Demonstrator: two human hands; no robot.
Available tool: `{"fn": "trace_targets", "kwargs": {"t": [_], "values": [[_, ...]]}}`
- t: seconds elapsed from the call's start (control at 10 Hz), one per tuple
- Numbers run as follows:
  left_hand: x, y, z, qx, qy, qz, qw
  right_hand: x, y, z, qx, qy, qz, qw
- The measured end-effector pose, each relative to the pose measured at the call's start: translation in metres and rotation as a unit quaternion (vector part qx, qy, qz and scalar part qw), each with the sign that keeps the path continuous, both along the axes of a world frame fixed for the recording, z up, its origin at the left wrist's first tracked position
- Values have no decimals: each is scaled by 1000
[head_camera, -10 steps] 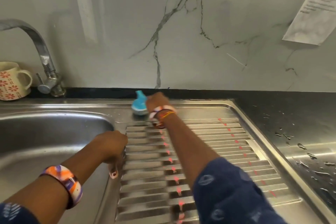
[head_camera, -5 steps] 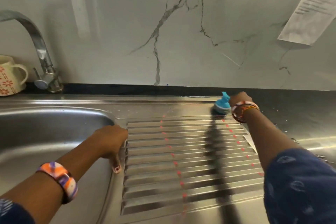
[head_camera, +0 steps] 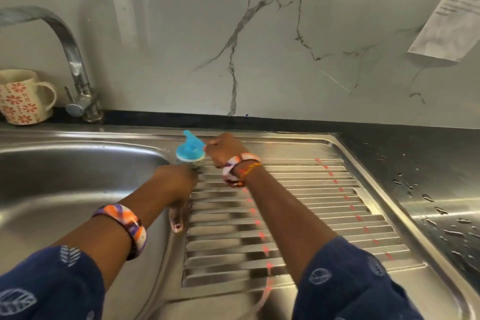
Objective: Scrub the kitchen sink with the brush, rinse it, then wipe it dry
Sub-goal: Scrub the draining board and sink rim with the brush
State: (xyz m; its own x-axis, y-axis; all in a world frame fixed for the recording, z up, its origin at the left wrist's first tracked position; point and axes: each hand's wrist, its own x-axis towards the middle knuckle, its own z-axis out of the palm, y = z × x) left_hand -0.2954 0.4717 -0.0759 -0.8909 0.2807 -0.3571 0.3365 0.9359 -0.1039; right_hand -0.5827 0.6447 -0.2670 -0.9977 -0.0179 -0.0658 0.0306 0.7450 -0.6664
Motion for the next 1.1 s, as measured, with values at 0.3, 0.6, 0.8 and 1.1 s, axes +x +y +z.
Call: {"fn": "trace_targets", "kwargs": {"t": [0.3, 0.6, 0.8, 1.1], "values": [[4, -9, 1, 13, -44, -7, 999, 248, 185, 233, 2, -93, -267, 959], [-8, 3, -2, -64, -20, -38, 997, 278, 64, 226, 163, 37, -183, 969], [-10, 9, -1, -80, -5, -34, 996, 275, -53, 203, 94, 56, 2, 994], [-1, -23, -9, 81, -71, 5, 994, 259, 126, 212, 219, 24, -146, 964]]}}
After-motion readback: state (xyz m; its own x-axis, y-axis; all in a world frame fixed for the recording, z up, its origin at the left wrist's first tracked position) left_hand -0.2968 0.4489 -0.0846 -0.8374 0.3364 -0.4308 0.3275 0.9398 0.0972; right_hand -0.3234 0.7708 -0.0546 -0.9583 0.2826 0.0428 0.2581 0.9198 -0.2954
